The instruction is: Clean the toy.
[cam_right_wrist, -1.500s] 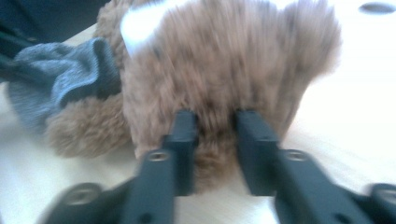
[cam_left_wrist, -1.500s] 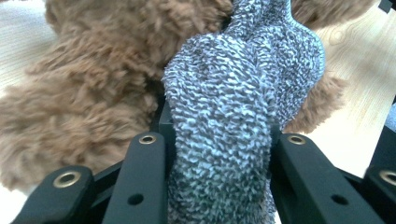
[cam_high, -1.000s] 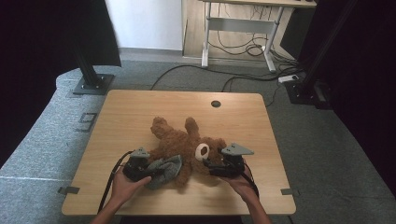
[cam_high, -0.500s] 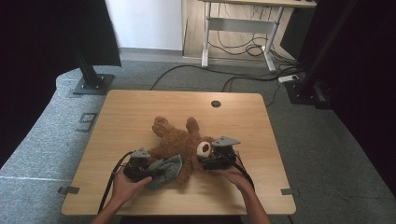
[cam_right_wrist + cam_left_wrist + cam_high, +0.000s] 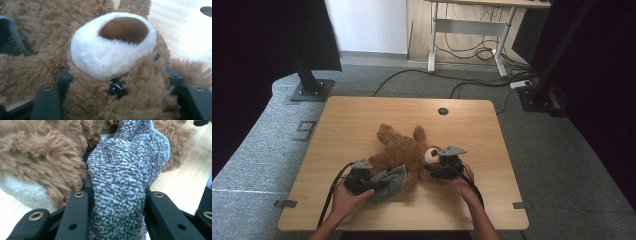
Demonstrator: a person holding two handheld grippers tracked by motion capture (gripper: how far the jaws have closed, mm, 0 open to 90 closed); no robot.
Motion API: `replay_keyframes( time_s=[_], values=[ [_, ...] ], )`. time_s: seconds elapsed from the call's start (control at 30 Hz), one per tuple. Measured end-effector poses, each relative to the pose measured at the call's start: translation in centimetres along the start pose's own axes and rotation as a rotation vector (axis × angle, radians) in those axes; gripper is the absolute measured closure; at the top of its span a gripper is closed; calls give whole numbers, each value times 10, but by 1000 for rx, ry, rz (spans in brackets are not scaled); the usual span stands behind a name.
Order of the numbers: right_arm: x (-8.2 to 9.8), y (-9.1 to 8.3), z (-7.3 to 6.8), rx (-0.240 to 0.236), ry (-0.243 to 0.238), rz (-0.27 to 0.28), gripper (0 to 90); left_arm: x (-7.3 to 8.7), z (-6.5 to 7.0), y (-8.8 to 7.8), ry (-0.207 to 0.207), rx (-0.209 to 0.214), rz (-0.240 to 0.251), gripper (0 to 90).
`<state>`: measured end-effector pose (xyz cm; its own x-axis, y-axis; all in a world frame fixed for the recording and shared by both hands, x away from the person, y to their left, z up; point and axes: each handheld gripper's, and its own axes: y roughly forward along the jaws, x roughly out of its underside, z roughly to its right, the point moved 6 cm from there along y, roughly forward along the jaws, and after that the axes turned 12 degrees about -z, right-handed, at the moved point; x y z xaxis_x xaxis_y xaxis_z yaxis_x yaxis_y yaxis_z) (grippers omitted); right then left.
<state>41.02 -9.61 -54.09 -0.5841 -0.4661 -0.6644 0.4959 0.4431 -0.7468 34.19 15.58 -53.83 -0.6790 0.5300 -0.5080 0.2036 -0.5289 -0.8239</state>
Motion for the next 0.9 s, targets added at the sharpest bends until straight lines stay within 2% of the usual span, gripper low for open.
replay_keyframes(
  time_s=[0.13, 0.27, 0.47, 0.73, 0.9],
  values=[
    [0, 0, 0, -6, 15, 0, 412, 0, 1, 0, 2, -1, 1, 655],
    [-1, -3, -1, -21, 56, -8, 454, 1, 0, -1, 4, -3, 3, 655],
    [-1, -9, 0, -104, 165, -26, 480, 2, -2, -6, 2, -6, 16, 655],
    [3, -14, -1, -164, 227, -13, 490, 3, -2, -10, 7, -4, 26, 654],
    [4, -18, 1, -213, 290, -8, 495, 4, 0, -16, 15, -3, 47, 654]
  ],
)
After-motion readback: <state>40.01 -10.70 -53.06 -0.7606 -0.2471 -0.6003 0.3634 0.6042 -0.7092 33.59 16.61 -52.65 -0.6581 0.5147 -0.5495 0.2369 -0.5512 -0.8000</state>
